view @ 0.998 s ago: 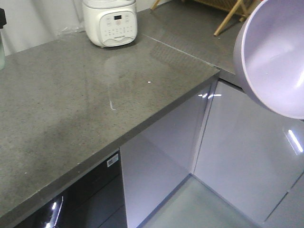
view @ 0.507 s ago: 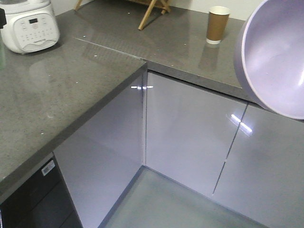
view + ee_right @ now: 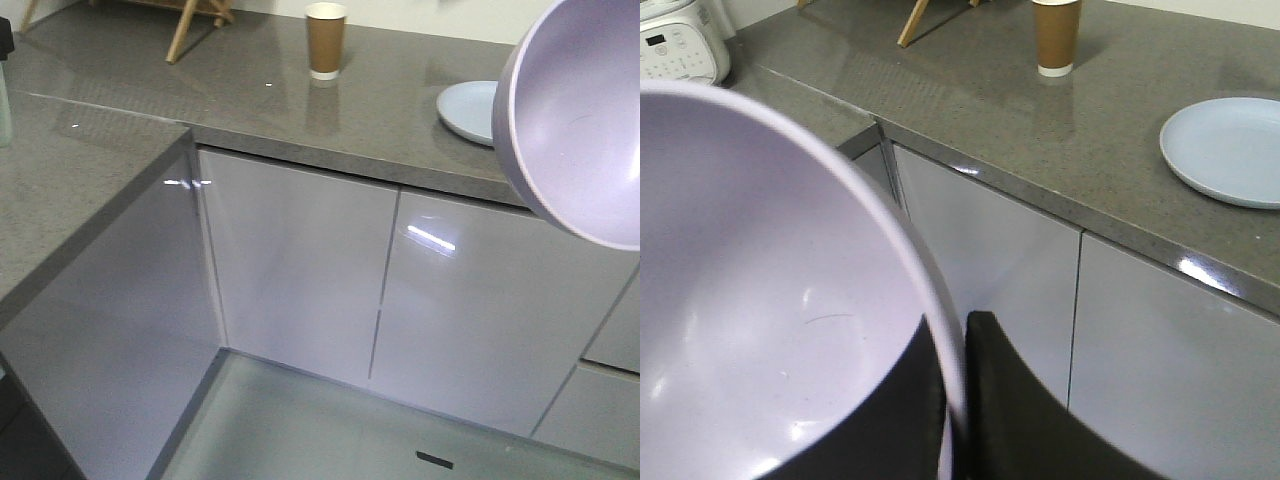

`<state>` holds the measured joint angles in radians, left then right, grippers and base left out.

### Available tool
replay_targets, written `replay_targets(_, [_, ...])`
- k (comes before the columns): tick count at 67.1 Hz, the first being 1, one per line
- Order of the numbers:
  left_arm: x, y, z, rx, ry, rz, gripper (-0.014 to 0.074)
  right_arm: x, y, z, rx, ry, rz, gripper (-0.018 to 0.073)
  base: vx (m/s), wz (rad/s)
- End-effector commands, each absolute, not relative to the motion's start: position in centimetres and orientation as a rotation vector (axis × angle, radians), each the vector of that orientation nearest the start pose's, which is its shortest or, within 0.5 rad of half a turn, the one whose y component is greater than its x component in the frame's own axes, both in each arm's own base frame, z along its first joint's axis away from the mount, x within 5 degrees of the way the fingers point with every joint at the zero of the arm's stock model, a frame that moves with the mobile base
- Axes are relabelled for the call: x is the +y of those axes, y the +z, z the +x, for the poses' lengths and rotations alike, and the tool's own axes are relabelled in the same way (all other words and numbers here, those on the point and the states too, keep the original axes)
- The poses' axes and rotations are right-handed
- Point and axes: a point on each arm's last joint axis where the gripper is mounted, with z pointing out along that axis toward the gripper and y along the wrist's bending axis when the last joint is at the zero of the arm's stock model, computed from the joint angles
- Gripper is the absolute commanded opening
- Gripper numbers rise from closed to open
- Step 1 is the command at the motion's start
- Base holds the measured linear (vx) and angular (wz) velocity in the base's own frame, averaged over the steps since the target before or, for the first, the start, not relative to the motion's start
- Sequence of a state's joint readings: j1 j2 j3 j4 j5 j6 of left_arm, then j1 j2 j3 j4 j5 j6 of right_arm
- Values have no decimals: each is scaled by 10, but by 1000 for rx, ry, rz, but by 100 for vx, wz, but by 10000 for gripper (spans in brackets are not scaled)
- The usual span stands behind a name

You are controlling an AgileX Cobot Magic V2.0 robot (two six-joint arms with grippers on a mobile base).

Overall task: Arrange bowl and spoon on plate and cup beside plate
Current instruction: 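Drive the base toward the counter with the pale blue plate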

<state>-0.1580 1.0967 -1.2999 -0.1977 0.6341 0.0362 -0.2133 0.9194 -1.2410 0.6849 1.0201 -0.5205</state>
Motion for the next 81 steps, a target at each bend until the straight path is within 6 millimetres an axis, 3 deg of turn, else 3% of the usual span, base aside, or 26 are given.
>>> replay_targets(1, [-47, 473, 215, 1801, -327, 98, -8, 18, 470, 152, 1889, 380, -231, -6, -6, -33])
replay_targets(39, [-47, 473, 215, 1801, -327, 98, -8, 18, 470, 152, 1889, 380, -231, -6, -6, -28])
replay_targets(81, [-47, 473, 215, 1801, -327, 98, -8, 18, 470, 152, 1889, 380, -231, -6, 2, 1])
